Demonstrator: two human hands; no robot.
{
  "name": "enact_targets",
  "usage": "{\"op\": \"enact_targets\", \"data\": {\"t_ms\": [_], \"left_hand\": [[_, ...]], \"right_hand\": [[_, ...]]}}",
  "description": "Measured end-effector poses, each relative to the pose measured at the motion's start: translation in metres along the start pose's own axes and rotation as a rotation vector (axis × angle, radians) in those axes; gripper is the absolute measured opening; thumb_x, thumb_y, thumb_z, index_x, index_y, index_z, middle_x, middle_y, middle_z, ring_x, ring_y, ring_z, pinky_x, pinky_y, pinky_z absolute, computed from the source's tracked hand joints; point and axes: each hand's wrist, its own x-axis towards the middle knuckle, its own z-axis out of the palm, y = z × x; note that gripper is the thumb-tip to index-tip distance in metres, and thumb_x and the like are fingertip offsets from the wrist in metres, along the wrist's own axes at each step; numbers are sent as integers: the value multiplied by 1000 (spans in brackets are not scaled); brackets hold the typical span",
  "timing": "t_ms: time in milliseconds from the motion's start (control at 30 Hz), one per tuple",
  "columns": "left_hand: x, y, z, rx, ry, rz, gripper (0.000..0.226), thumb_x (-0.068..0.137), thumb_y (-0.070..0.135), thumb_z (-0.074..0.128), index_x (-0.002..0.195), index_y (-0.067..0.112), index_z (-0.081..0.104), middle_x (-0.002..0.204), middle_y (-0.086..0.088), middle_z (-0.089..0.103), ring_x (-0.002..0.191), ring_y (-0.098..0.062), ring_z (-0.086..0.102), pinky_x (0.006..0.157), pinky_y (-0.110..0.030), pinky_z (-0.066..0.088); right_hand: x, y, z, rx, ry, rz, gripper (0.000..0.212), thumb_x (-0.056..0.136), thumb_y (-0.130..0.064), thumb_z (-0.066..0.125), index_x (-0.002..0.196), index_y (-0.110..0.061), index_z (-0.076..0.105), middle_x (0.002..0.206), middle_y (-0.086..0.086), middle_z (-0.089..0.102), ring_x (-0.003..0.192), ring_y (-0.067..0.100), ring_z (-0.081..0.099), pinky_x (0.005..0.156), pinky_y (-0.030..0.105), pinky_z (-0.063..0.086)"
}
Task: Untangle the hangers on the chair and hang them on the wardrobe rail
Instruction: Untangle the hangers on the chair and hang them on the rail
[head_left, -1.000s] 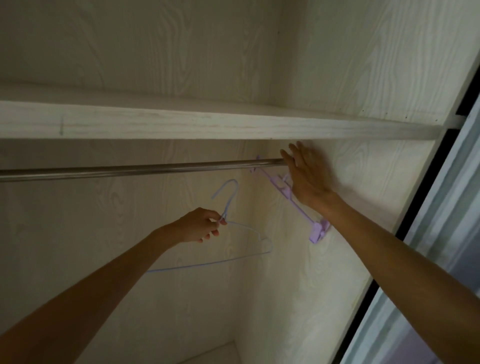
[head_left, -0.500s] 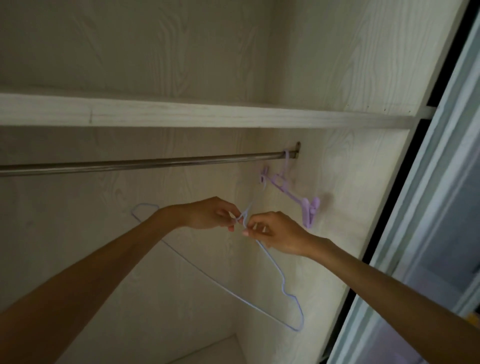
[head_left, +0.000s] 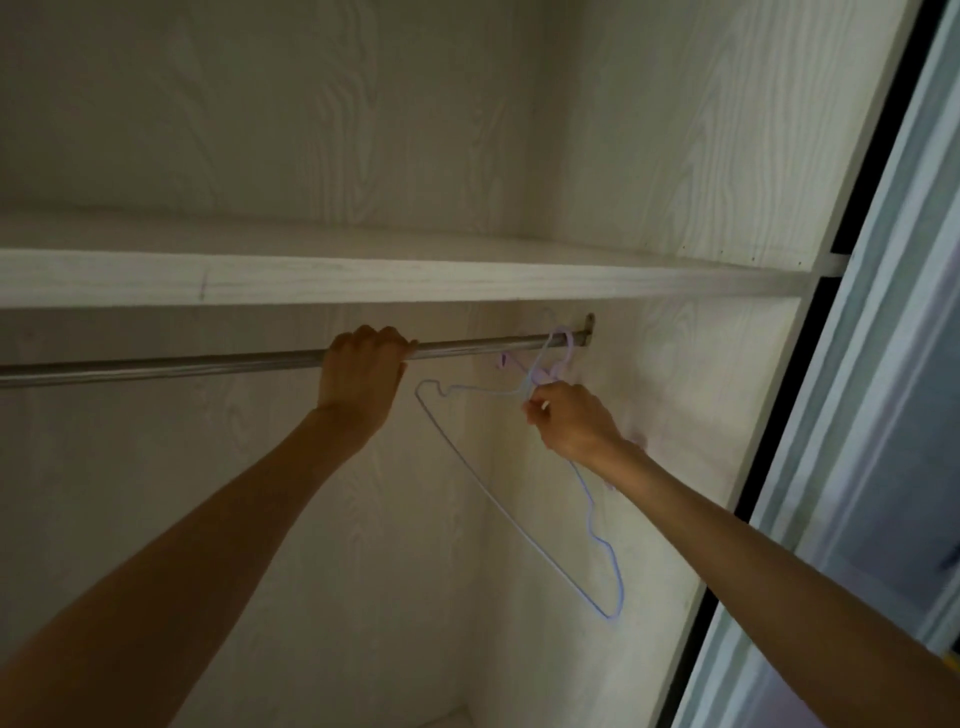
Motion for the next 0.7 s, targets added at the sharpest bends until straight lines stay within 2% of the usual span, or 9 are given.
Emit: {"op": "enact_targets", "data": {"t_ms": [167, 233, 333, 467, 500, 567, 633, 700], "left_hand": [[6, 2, 6, -3, 25, -93, 28, 95, 16, 51, 121, 23, 61, 104, -2, 65, 90, -19, 58, 69, -28, 44], [7, 2, 9, -55, 34, -156, 25, 96, 23, 49, 115, 21, 64, 102, -3, 66, 89, -20, 59, 66, -28, 42], [8, 0, 12, -139, 68, -216, 27, 94, 23, 52, 117, 29, 64, 102, -2, 67, 90, -20, 59, 62, -26, 37], [8, 0, 12, -157, 77, -241, 29, 93, 21, 54, 119, 32, 63, 105, -1, 67, 93, -20, 60, 66, -28, 41], [8, 1, 12, -152, 75, -247, 29, 94, 22, 54, 119, 32, 62, 104, -2, 67, 93, -20, 60, 65, -28, 41], [8, 3, 13, -143, 66, -253, 29, 94, 22, 53, 120, 32, 62, 104, -2, 67, 94, -20, 60, 64, -28, 39], [8, 4, 12, -134, 62, -266, 28, 94, 24, 53, 119, 31, 63, 105, -1, 67, 94, -20, 60, 65, -28, 40], [8, 6, 10, -143, 56, -291, 26, 94, 25, 53, 117, 28, 64, 105, -4, 67, 95, -21, 61, 65, -29, 40]], "right_hand": [[32, -8, 15, -134, 19, 97, 31, 98, -27, 42, 118, -8, 57, 122, 14, 59, 114, 32, 56, 89, 35, 45], [36, -5, 22, -194, 2, 104, 30, 98, -26, 43, 117, -7, 57, 122, 13, 60, 115, 31, 56, 92, 35, 43], [35, 3, 32, -261, -25, 104, 31, 97, -29, 44, 112, -7, 61, 117, 11, 63, 113, 27, 57, 97, 34, 40], [32, 14, 35, -253, -31, 82, 37, 95, -38, 46, 112, -10, 62, 115, 10, 64, 110, 27, 58, 91, 33, 44], [33, 14, 33, -266, 21, 52, 39, 94, -41, 47, 117, -11, 58, 115, 10, 64, 110, 28, 59, 88, 35, 46], [38, 16, 27, -297, 238, -53, 43, 92, -39, 52, 125, -10, 49, 115, 12, 63, 107, 29, 60, 84, 36, 48], [50, 13, 23, -363, 409, -215, 53, 87, -34, 61, 131, -7, 47, 117, 13, 63, 112, 30, 57, 94, 41, 44], [63, 6, 21, -496, 453, -333, 60, 81, -33, 68, 132, -8, 50, 121, 11, 62, 117, 29, 55, 103, 45, 34]]}}
